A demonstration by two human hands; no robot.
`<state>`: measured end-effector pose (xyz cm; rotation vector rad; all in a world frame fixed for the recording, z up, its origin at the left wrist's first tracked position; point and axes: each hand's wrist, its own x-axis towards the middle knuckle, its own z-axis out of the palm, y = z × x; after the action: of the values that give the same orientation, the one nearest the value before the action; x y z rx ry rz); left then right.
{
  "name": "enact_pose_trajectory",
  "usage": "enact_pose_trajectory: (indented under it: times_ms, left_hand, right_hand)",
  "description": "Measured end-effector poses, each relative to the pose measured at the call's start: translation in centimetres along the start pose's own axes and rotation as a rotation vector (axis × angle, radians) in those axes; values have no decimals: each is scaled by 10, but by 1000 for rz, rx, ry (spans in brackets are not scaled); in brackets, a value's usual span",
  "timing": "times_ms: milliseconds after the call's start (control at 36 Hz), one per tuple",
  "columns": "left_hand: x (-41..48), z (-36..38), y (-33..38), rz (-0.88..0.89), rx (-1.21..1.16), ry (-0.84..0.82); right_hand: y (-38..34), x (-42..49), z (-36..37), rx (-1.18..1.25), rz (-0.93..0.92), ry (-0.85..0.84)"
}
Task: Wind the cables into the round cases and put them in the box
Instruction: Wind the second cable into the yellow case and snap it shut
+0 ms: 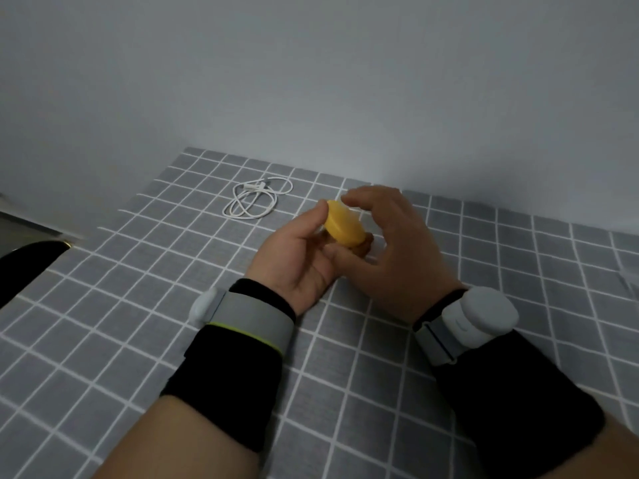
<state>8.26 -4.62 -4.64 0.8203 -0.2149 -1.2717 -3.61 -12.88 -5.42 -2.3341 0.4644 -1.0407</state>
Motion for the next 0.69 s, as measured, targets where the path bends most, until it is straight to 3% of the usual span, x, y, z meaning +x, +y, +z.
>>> enact_pose_trajectory:
  times_ms: [500,694]
  left_hand:
    - [2,-4,-5,66,64,2]
    - [4,-3,-4,-63,129,29]
  right_hand:
    - [13,-2,-5,21,63,-27]
    - [15,2,-12,148,274,228]
